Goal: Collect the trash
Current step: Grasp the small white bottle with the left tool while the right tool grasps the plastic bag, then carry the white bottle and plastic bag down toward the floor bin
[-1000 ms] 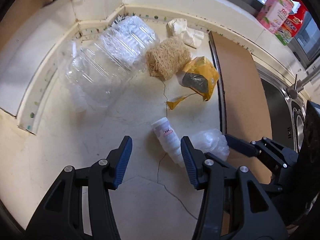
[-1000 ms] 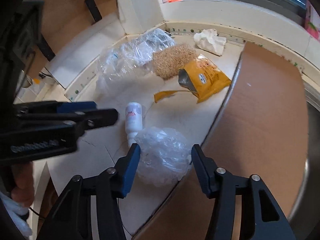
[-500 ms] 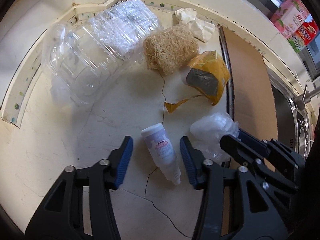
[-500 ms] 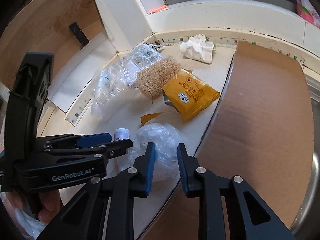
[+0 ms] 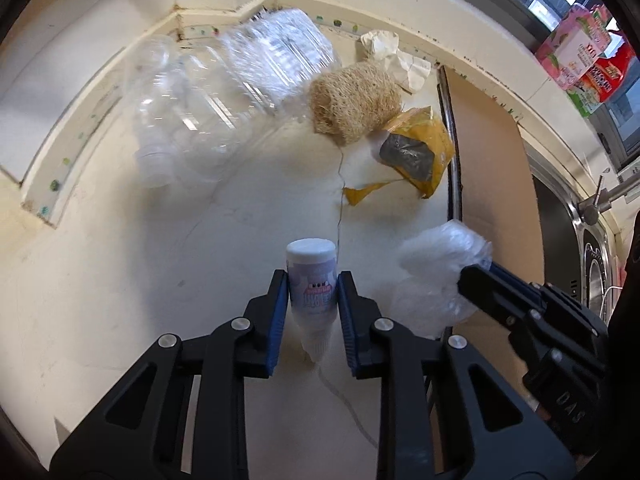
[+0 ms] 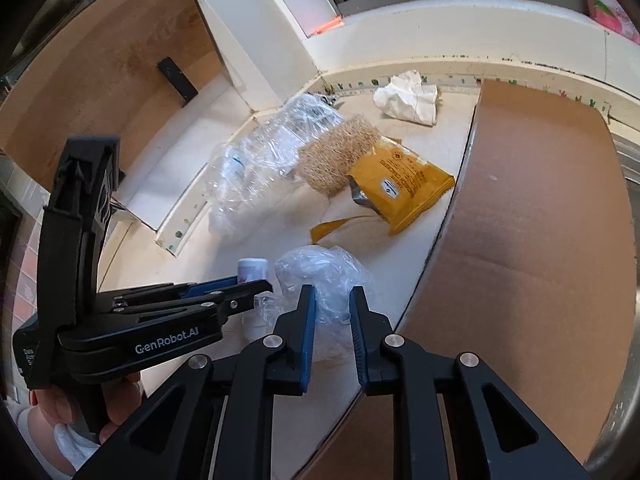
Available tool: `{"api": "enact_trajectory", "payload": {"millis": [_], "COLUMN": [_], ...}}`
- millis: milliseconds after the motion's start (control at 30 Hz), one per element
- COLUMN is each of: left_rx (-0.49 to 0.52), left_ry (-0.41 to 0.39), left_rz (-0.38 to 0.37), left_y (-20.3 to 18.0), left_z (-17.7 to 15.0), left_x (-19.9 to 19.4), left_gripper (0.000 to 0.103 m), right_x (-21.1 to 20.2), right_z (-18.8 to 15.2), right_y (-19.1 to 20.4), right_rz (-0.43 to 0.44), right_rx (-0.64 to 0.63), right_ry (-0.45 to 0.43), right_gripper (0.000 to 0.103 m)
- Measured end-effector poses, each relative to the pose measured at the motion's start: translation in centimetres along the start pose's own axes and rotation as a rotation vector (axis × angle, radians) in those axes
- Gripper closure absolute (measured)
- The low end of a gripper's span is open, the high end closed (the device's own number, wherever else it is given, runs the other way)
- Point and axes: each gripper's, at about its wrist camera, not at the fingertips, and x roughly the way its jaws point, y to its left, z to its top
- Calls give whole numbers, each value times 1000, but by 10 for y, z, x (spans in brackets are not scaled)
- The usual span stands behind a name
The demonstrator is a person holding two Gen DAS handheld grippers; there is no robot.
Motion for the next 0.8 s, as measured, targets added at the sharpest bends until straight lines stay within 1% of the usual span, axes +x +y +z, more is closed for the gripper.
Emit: {"api": "enact_trajectory", "payload": {"millis": [167, 300, 567, 800], "left_rx": [25, 66, 172, 272], "left_ry": [-31, -40, -63, -40], "left_rz": [-34, -62, -115, -164], "left_y": [10, 16, 33, 45], "left_z": [-19, -36, -93, -159], "left_x": [-38, -68, -137, -177], "left_gripper": [81, 82, 81, 82], "right_x": [-28, -54, -117, -159], "right_z": [-13, -32, -98, -169], "right_y": [19, 40, 103, 162], "right_rz": [-13, -35, -59, -76], "right_rx": [7, 25, 72, 96], "right_ry": [-41, -81, -154, -191], "right_gripper": [87, 87, 87, 87]}}
